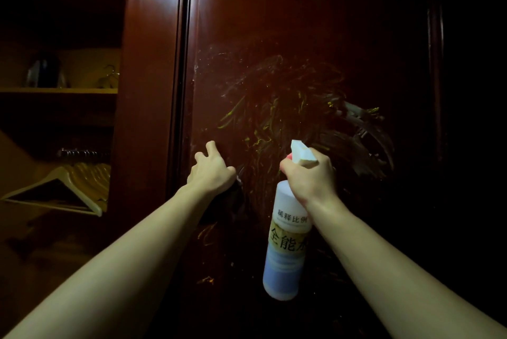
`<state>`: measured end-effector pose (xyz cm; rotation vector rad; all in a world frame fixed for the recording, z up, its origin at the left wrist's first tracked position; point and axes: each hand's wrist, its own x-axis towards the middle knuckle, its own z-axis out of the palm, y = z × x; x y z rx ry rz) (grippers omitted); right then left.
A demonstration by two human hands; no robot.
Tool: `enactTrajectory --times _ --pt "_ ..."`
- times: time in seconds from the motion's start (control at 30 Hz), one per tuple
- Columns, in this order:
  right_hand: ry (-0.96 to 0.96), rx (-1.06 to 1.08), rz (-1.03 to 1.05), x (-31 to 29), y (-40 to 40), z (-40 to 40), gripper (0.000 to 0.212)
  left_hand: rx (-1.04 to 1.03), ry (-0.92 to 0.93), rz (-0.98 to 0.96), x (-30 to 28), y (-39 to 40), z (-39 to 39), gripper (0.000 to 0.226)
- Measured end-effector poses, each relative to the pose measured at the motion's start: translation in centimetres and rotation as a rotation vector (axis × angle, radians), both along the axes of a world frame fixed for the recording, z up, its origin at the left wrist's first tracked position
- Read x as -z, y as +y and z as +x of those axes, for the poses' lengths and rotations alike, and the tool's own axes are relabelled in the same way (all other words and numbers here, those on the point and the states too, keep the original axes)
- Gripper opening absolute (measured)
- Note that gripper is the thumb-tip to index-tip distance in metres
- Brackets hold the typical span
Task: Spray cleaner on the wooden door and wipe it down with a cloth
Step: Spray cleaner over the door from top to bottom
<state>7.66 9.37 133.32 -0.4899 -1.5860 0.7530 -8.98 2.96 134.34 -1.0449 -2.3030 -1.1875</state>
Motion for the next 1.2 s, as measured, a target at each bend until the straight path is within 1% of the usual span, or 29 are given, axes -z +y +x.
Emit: enactTrajectory --times 0.07,0.2,0.33,0.4,0.47,0.6,0.67,0.9,1.03,1.1,1.2 --pt "-0.038 -0.003 0.012 0.3 -0.4 -0.2 0.006 -0.003 0.001 -0.017 0.0 0.0 0.0 0.068" --pt "-0.082 -0.005 0.053 0.9 -1.3 -0.7 0.017 -0.021 0.003 -0.039 0.0 -0.3 0.1 0.071" --pt "-0.068 -0.020 0.035 1.5 -1.7 -1.2 0.010 -0.020 0.000 -0.056 0.1 -0.5 0.1 0.076" --pt "-0.049 -0.060 0.002 1.9 -1.6 -1.4 0.007 -0.017 -0.004 -0.061 0.2 -0.6 0.0 0.079" --pt "-0.074 -0.071 -0.008 2.2 -1.6 -1.5 0.005 -0.015 -0.009 -0.067 0.2 -0.8 -0.1 0.080" --pt "-0.114 -0.042 0.031 2.9 -1.7 -1.6 0.012 -0.010 -0.025 -0.076 0.3 -0.8 -0.3 0.083" --pt "-0.124 -0.032 0.031 3.1 -1.7 -1.6 0.012 -0.010 -0.036 -0.077 0.4 -0.7 -0.3 0.084" --pt "-0.104 -0.039 -0.041 3.7 -0.9 -1.1 0.014 -0.009 -0.027 -0.046 0.9 -0.5 -0.2 0.086" --pt "-0.098 0.029 0.009 4.1 -0.5 -0.4 0.025 -0.014 -0.025 -0.016 1.3 -0.4 0.0 0.086" --pt "-0.090 0.048 0.008 4.3 -0.1 0.0 0.022 -0.014 -0.028 -0.006 1.5 -0.3 0.0 0.086" --pt "-0.056 0.026 -0.025 4.5 0.9 0.8 0.004 -0.016 -0.027 -0.011 1.6 -0.2 0.0 0.085"
